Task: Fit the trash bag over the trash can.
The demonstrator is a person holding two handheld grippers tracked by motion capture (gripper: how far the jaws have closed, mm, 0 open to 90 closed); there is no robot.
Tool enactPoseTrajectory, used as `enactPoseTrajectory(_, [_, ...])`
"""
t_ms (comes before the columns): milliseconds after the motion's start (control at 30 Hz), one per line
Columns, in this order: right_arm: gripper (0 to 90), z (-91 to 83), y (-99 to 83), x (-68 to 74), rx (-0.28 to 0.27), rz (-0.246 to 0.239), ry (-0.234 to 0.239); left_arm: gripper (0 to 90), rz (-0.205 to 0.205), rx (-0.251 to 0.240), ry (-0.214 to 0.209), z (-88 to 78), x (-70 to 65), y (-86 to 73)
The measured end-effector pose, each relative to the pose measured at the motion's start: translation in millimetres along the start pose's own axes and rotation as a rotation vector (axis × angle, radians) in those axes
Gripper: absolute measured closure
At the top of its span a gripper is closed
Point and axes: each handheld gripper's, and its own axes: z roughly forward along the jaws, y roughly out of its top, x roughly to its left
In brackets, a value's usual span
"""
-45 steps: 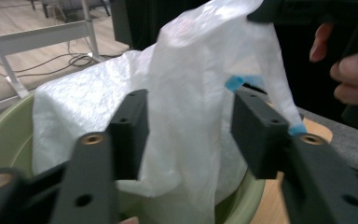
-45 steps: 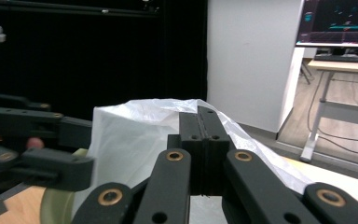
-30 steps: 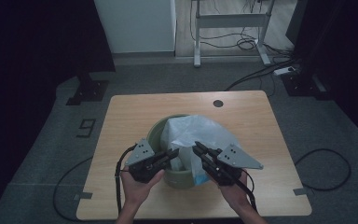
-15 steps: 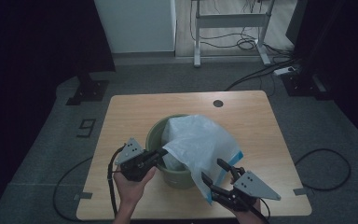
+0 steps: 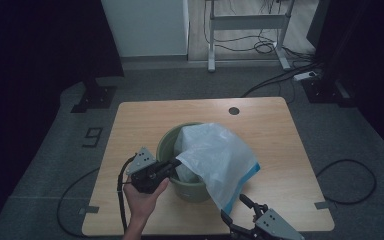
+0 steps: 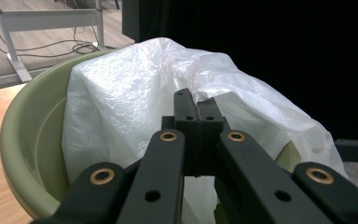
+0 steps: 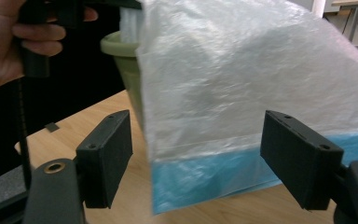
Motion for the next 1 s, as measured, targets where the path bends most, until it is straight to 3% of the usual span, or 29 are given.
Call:
enactPoseTrajectory(267, [26.1,4.7,-5.3,9.5,0.020,-0.031,-0.018,90.0,-0.006,0.002,-0.001,-0.3,1.5,0.8])
enactPoseTrajectory(333, [28.5,8.9,-9.2,11.2,0.053,-0.041,-0.055,90.0,-0.009,0.001,0.000,-1.3,2.8,1.2])
enactPoseTrajectory(433, [30.9,10.9,-12.9,11.4,0.063,-0.048,-0.072,90.0,-0.013,-0.001,0.001,-2.3,3.9,1.4])
enactPoseTrajectory(467, [38.5,12.7,-16.4,10.0,0.075,-0.050,-0.110,90.0,-0.016,-0.003,-0.001,-3.2,4.8,1.2])
enactPoseTrajectory(533, [42.2,12.9,-17.1,9.2,0.077,-0.052,-0.122,90.0,-0.017,-0.004,-0.002,-3.7,5.1,1.0])
enactPoseTrajectory(567, [55.3,13.2,-17.6,5.9,0.068,-0.062,-0.139,90.0,-0.018,-0.007,-0.006,-4.2,5.2,0.7])
enactPoseTrajectory(633, [60.0,13.5,-17.1,4.6,0.067,-0.066,-0.145,90.0,-0.018,-0.008,-0.007,-4.4,5.0,0.5])
enactPoseTrajectory(700, [75.0,15.2,-11.0,-2.9,0.063,-0.065,-0.176,90.0,-0.014,-0.010,-0.013,-4.8,4.1,0.7])
enactPoseTrajectory(767, [82.1,16.1,-5.9,-8.5,0.058,-0.054,-0.186,89.9,-0.011,-0.010,-0.017,-5.0,3.1,1.1])
enactPoseTrajectory(867, [88.5,16.4,4.9,-17.8,0.033,-0.039,-0.194,90.0,-0.008,-0.011,-0.024,-5.6,2.1,1.6])
enactPoseTrajectory(1000, [89.1,15.5,22.3,-28.8,-0.014,-0.022,-0.208,89.9,-0.005,-0.010,-0.034,-5.9,1.1,1.7])
